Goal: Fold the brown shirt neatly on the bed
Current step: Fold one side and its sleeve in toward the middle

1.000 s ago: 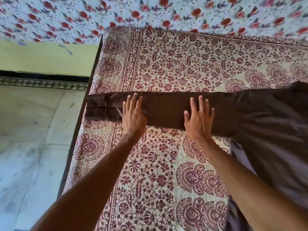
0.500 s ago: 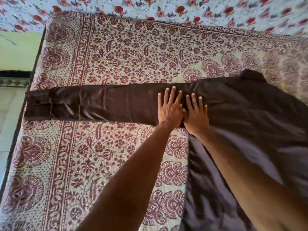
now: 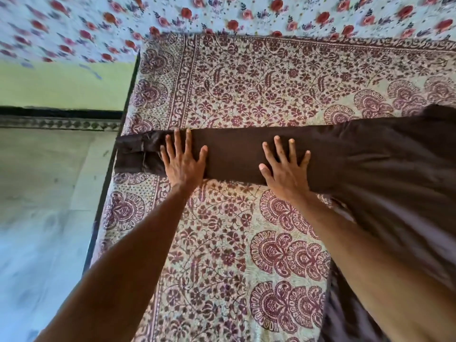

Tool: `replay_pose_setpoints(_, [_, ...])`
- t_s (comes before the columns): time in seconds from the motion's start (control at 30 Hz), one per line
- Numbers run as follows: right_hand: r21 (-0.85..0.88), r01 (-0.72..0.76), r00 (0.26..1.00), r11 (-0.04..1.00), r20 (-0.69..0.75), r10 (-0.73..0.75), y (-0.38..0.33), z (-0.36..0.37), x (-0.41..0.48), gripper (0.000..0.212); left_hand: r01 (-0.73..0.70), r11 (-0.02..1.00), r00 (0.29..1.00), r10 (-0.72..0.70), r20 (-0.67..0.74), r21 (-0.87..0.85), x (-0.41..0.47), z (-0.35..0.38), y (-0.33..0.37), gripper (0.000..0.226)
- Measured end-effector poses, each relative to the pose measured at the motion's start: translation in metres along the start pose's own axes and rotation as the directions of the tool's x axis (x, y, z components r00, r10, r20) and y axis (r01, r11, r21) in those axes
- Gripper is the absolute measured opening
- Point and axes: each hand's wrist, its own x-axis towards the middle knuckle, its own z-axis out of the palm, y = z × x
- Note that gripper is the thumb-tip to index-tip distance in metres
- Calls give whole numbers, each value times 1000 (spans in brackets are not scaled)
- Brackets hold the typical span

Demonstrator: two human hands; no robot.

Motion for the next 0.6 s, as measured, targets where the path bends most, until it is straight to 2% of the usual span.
replay_pose_setpoints(0.13, [-14, 43, 999, 999, 21, -42, -51, 2, 9, 59, -209, 976, 978, 209, 0, 54, -19, 1, -4, 68])
replay_pose_setpoints(0.17, [-11, 50, 998, 999, 26, -50, -60, 3, 10, 59, -205, 976, 979, 206, -4, 68, -20, 0, -18, 68])
replay_pose_setpoints(0.3, [-23, 55, 998, 998, 34, -54, -68, 5, 11, 59, 34, 994, 999, -31, -36, 102, -4, -14, -73, 71])
replay_pose_setpoints(0.4, [3, 70, 996, 998, 60, -70, -66, 1, 12, 59, 71, 991, 997, -70, -11, 116, -1, -23, -67, 67])
replay_pose_setpoints(0.47, [78, 94, 994, 993, 49, -98, -64, -4, 9, 58, 138, 990, 989, -136, -60, 42, -11, -26, -42, 61])
replay_pose_setpoints(0.53, [170, 82, 997, 982, -15, -80, -57, -8, -4, 56, 104, 993, 990, -108, -89, -50, -31, -26, -13, 57])
replay_pose_setpoints(0.6, [234, 10, 995, 972, -101, 14, -44, -9, -28, 52, -53, 992, 998, 48, -46, -115, -55, -19, 17, 56])
